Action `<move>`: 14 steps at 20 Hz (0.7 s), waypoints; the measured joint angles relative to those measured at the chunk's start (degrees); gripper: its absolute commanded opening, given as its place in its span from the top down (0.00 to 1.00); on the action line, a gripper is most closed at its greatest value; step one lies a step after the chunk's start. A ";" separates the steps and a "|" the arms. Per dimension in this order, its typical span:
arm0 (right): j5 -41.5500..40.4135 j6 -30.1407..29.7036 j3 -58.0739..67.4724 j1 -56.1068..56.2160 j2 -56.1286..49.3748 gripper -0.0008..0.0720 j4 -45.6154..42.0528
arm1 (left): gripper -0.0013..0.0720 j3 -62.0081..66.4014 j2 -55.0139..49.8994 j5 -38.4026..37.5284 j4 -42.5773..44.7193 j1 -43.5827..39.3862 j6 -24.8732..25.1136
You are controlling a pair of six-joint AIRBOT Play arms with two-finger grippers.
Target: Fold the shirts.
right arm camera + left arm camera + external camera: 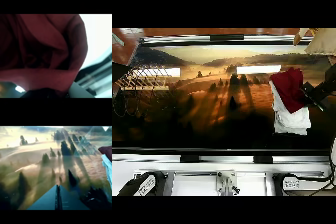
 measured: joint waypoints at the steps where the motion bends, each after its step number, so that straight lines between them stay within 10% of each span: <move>1: -0.39 0.50 -0.83 0.00 0.00 0.88 -0.02 | 0.94 0.00 0.00 0.00 0.00 0.00 0.02; 6: -1.38 1.84 -5.38 0.00 0.00 0.87 -3.08 | 0.94 0.00 0.00 0.00 0.00 0.00 0.15; 7: -1.46 1.92 -6.32 0.00 0.00 0.70 -3.63 | 0.94 0.00 0.00 0.00 0.00 0.00 0.17; 8: -1.64 2.08 -7.17 0.00 0.00 0.27 -4.35 | 0.94 0.00 0.00 0.00 0.00 0.00 0.17; 14: -5.14 -3.45 -7.37 -1.33 1.68 0.22 -5.92 | 0.94 0.00 0.00 -0.02 -0.02 -0.11 0.17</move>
